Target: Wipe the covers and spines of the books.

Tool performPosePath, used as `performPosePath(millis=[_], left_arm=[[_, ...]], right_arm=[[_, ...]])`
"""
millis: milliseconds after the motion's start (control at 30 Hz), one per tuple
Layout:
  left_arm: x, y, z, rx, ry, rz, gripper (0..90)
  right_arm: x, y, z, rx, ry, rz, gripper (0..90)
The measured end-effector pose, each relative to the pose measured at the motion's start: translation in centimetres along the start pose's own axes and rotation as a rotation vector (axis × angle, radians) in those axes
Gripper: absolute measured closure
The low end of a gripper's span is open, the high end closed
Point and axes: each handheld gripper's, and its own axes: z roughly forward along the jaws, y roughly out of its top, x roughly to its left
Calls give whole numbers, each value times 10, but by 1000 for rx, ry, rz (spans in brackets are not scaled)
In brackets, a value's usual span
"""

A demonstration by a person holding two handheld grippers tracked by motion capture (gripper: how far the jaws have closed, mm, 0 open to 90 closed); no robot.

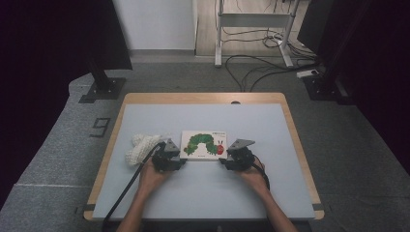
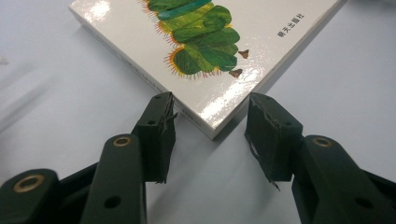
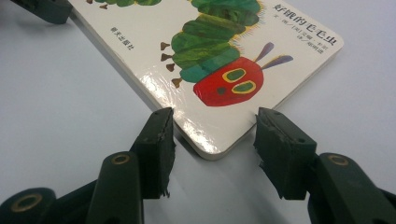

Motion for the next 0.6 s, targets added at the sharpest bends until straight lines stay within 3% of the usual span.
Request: performPosePath(millis=[233, 400, 433, 500, 600], left_arm=[[3, 0, 1, -1, 1, -17, 497], [4, 0, 1, 11, 5, -51, 346], [1, 0, 0, 33, 25, -46, 297], [-3, 0, -3, 45, 18, -33, 215], [-8, -2, -11, 29, 1, -10, 158]], right_arm=[[-2, 2, 1, 3, 7, 1, 478], [-4, 2, 1, 9, 18, 13, 466], [-5, 2, 0, 11, 37, 22, 400], [-5, 1, -1, 18, 44, 12, 351], [-3, 0, -5, 8, 47, 13, 246]])
